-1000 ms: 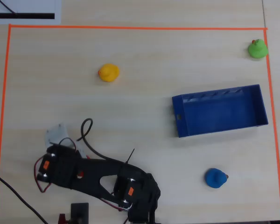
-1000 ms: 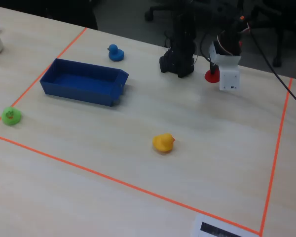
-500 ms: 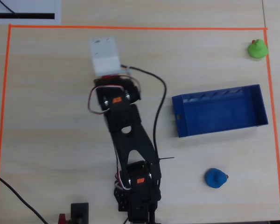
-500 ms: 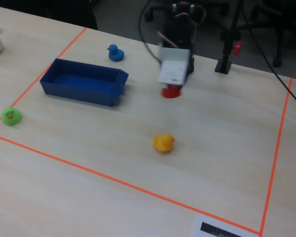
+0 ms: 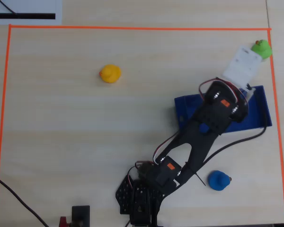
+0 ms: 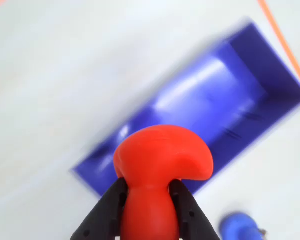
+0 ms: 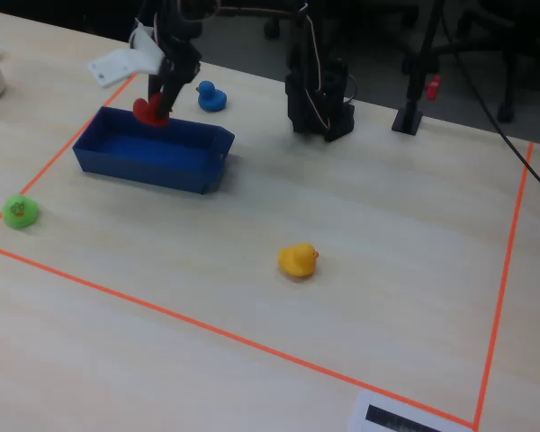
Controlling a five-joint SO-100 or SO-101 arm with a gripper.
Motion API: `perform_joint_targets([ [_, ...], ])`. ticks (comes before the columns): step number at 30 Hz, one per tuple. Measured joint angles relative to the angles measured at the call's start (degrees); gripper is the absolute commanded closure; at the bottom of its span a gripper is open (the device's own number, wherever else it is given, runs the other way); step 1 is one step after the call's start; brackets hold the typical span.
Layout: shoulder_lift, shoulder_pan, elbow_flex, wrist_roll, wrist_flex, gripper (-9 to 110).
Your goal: Grasp red duck and put it into box.
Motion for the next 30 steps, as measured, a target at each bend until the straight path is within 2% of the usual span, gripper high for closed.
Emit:
perform_joint_targets([
  [5, -3.0, 6.7, 2.6, -0.4, -2.9, 101],
  [12, -3.3, 6.4, 9.5, -0.4, -8.9, 101],
  [17, -3.3, 6.4, 13.4, -0.4, -11.6, 87],
  [21, -3.3, 6.2, 13.5, -0.4, -11.6, 80],
  [27, -3.3, 5.8, 14.0, -0.4, -11.6, 79],
  [30, -3.2, 5.5, 14.8, -0.4, -11.1, 88],
])
